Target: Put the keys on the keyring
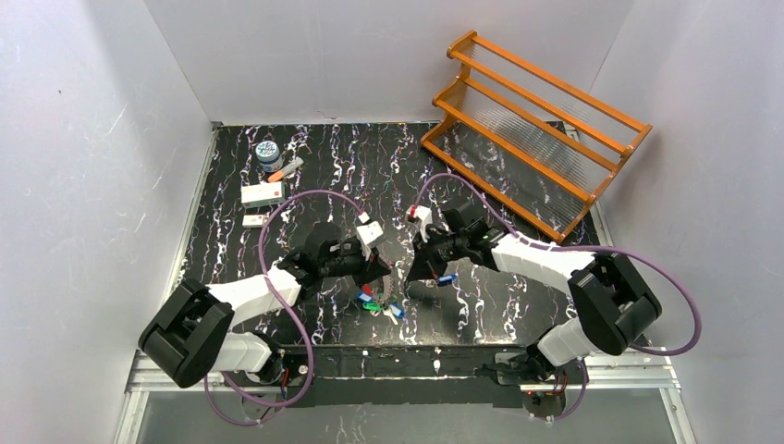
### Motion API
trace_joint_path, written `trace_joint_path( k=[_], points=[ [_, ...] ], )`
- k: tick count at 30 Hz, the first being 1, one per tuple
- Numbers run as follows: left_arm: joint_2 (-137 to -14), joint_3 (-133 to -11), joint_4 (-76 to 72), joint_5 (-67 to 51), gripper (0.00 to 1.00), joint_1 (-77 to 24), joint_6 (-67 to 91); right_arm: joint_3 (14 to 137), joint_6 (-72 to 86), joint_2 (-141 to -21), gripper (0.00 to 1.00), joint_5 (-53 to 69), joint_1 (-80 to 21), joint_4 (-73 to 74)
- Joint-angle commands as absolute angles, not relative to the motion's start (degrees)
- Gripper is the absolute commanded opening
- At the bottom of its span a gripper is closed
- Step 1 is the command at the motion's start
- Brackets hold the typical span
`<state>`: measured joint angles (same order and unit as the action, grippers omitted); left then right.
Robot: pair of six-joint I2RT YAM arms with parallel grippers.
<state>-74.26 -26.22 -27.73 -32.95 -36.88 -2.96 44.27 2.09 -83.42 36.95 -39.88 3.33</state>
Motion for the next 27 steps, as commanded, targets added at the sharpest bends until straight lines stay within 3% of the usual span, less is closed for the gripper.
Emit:
trace_joint_path(
  k=[1, 27],
  points=[
    [-71.5, -25.3, -29.5, -32.8, 0.0, -37.2, -2.5, 47.6, 0.4, -84.6, 0.01, 35.1, -41.7, 3.9],
    [-69.8, -24.1, -28.9, -33.9, 0.0, -37.3, -2.9, 53.3, 1.8, -87.3, 0.01, 28.3, -46.1, 3.8]
  ],
)
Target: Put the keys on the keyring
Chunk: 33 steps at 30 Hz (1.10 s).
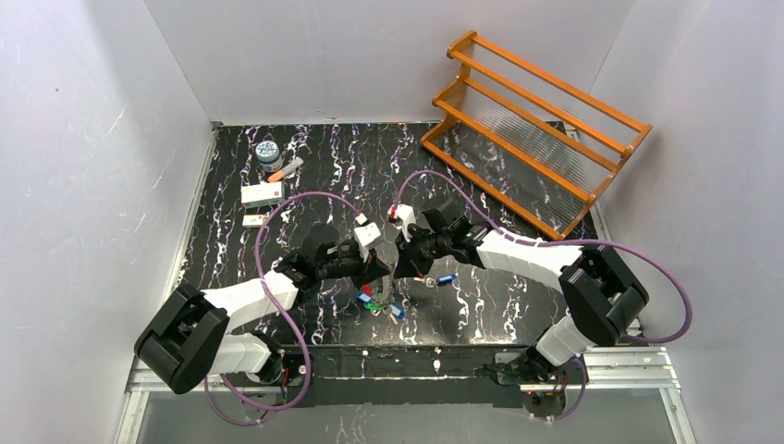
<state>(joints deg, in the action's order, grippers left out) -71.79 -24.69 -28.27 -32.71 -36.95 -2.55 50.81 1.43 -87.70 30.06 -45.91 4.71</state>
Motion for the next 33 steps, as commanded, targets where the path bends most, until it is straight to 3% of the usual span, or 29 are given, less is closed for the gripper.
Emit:
trace_joint_path(
  k=[1, 33],
  points=[
    [-69.9, -24.1, -28.9, -34.0, 0.0, -37.3, -2.9, 53.2, 1.8, -87.2, 0.01, 28.0, -46.1, 3.6],
    [-69.4, -23.8, -28.6, -33.8, 0.0, -37.3, -2.9, 53.4, 1.9, -86.8, 0.01, 28.5, -46.1, 2.3]
  ],
)
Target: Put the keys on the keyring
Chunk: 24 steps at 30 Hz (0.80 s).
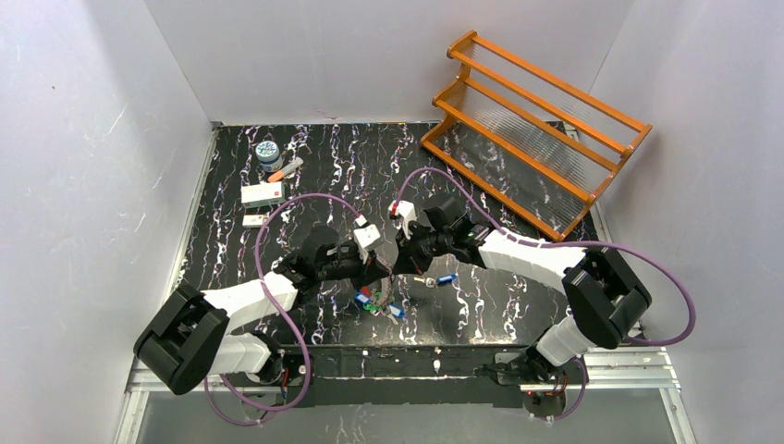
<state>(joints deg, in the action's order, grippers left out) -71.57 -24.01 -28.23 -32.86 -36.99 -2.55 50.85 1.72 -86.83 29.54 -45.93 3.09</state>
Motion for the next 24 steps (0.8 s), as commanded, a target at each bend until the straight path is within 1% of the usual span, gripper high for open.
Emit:
trace_joint_path(
  k=[1, 15, 24],
  points=[
    [-69.4, -23.8, -28.6, -33.8, 0.0, -37.4, -3.0, 53.4, 1.9, -87.0, 0.01, 28.4, -46.1, 2.5],
    [-68.8, -24.0, -28.6, -33.9, 0.0, -37.4, -2.9, 53.2, 2.0, -89.0, 0.01, 24.3, -46.1, 4.0],
    [-68.7, -24.0, -28.6, -34.0, 0.0, -37.4, -3.1, 53.3, 2.3, -89.7, 0.01, 24.3, -46.1, 4.0]
  ],
)
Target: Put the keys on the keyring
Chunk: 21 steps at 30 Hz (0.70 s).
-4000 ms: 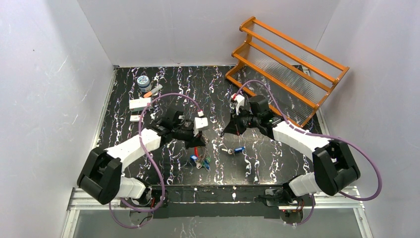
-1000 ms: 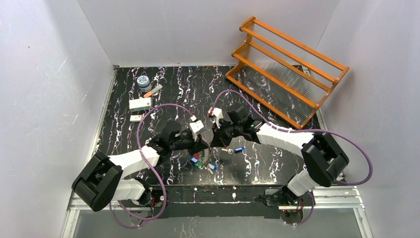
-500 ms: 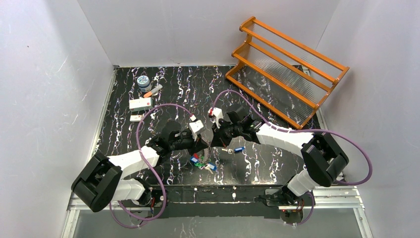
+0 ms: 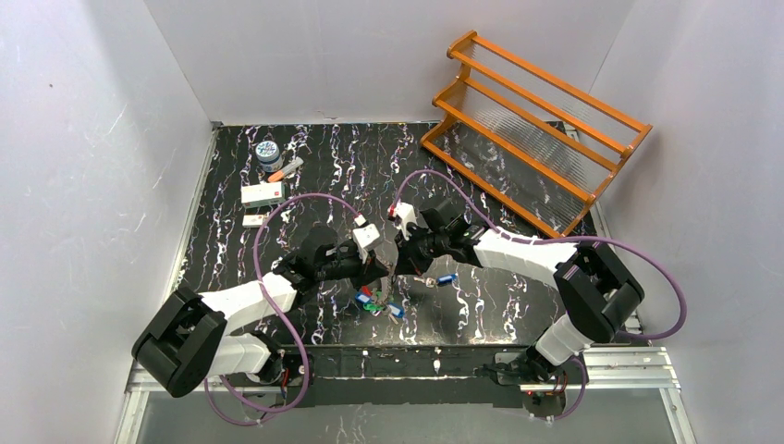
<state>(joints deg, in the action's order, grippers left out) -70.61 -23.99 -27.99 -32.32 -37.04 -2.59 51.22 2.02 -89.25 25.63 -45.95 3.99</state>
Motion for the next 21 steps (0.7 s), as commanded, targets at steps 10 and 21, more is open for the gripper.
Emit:
trace_joint_path(
  k=[10, 21],
  points=[
    [-68.0, -24.3, -28.6, -34.4, 0.0, -37.4, -4.4, 49.8, -0.7, -83.3, 0.32, 23.2, -46.1, 0.0],
    [-66.2, -24.5, -28.5, -36.9, 0.0, -37.4, -6.7, 44.0, -6.2, -74.9, 0.44, 27.6, -46.1, -9.9]
  ],
)
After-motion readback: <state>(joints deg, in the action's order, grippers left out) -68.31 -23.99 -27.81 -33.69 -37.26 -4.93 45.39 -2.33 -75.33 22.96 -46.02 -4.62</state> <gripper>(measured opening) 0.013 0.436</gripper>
